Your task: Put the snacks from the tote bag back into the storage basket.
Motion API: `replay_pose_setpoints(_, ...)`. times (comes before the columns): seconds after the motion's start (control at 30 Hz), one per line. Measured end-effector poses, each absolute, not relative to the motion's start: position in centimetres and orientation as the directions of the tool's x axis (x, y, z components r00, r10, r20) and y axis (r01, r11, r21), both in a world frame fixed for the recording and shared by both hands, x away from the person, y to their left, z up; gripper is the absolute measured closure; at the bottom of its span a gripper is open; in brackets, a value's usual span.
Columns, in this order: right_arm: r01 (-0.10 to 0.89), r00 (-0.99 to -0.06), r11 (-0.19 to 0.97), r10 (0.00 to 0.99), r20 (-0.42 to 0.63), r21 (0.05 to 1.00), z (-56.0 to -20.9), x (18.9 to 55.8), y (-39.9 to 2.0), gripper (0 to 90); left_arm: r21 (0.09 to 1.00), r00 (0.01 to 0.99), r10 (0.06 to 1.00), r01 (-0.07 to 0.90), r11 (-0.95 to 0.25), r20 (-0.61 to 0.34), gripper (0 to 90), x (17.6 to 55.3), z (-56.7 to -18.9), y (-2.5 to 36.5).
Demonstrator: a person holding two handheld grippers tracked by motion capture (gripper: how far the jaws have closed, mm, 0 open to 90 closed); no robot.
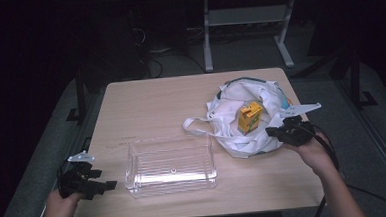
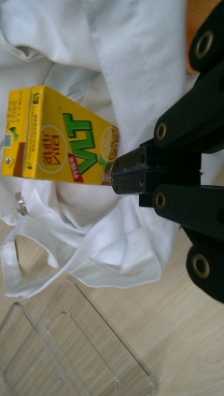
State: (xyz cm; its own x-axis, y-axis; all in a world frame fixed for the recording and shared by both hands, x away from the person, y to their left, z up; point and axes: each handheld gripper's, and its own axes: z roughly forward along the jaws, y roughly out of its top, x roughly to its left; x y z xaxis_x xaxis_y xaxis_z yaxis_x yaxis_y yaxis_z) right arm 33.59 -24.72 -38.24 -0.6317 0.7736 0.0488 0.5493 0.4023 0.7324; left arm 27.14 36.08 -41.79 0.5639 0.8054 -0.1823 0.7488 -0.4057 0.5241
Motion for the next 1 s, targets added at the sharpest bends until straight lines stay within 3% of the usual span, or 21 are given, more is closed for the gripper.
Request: replay_pose_setpoints(1.0, 0.586, -0.633, 0.394, 0.768, 0.095, 0.708, -38.8, 38.4, -21.9, 89.9, 0.517, 0.588, 0.786, 0.74, -0.43, -0.189, 16.0, 27.0, -42.1, 35.5)
